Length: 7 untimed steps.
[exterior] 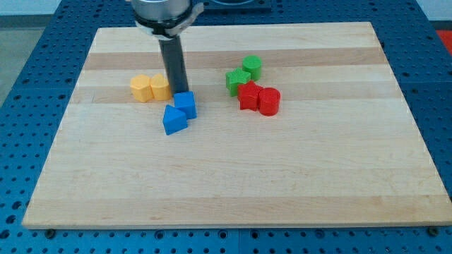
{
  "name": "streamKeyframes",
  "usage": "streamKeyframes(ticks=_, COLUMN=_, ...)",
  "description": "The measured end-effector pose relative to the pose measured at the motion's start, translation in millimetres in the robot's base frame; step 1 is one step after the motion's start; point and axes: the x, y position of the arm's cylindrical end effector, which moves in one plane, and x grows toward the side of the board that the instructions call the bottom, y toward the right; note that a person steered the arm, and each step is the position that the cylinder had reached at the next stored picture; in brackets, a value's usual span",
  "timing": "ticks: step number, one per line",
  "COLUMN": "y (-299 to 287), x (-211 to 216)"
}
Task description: Separate yellow blocks from each other
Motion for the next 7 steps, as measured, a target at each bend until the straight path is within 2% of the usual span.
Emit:
streamKeyframes(ticks=1, y=-2, x=-17)
streamKeyframes(ticks=3, y=-2, x=-81)
streamKeyframes(ticks=5, y=-47, x=-68)
streamKeyframes(ticks=7, y=-52, x=-31)
